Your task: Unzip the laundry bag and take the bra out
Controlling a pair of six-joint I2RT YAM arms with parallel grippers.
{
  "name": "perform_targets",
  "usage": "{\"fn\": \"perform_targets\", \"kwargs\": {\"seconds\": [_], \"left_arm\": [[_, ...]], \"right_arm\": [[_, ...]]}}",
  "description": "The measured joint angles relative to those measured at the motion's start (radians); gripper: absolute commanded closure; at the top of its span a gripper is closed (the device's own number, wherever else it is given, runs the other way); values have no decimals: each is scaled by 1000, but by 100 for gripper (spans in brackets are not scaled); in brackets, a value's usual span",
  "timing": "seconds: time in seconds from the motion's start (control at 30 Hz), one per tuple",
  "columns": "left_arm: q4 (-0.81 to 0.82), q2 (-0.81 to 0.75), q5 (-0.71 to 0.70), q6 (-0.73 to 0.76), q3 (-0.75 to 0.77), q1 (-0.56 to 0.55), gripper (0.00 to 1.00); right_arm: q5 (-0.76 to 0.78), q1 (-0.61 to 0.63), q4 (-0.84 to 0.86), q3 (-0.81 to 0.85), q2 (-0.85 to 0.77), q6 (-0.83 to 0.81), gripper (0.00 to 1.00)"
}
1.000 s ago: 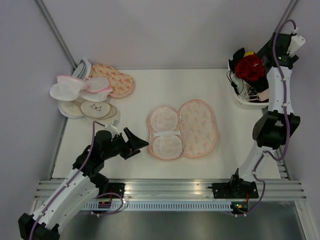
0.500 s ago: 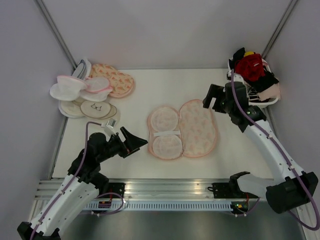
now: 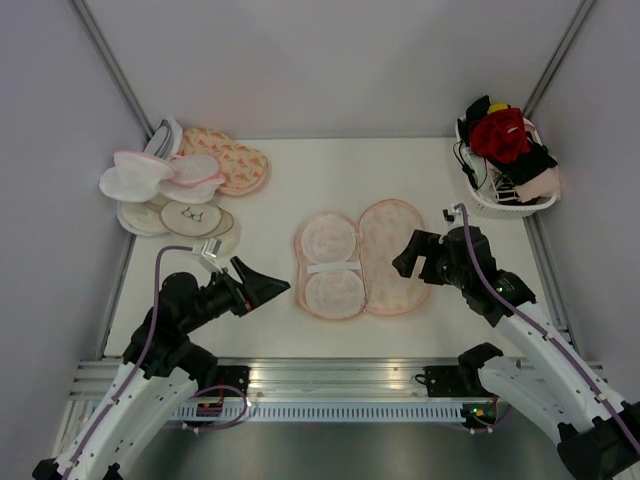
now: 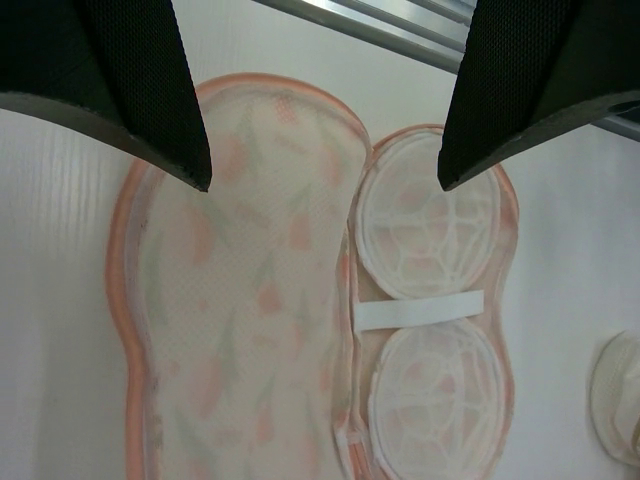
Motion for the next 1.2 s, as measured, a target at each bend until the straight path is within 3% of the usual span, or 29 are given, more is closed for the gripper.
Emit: {"fn": "perform_targets", "kwargs": {"seconds": [0.13, 0.37, 0.47, 0.57, 0.67, 0.7, 0.8, 1.07, 1.2], "left_arm": [[-23, -14, 0, 0, 0, 0, 0], [-40, -31, -2, 1, 0, 0, 0], [-48, -31, -4, 1, 0, 0, 0], [-61, -37, -7, 1, 0, 0, 0], [-71, -44, -8, 1, 0, 0, 0], [-74, -45, -8, 1, 0, 0, 0], [-80, -48, -8, 2, 0, 0, 0], [-105, -76, -13, 9, 0, 0, 0], [-121, -85, -27, 10, 0, 0, 0]], "right_arm": [[30, 1, -29, -59, -45, 36, 2], [249, 3, -153, -61, -83, 146, 2], [261, 3, -119, -116, -81, 183, 2], [227, 3, -15, -215, -46, 211, 10], [172, 3, 106, -314, 13, 230, 32], [154, 3, 136, -332, 37, 233, 60], [141, 4, 205, -343, 75, 239, 100], [292, 5, 157, -159, 26, 152, 99], [290, 8, 154, -35, 31, 42, 100]]}}
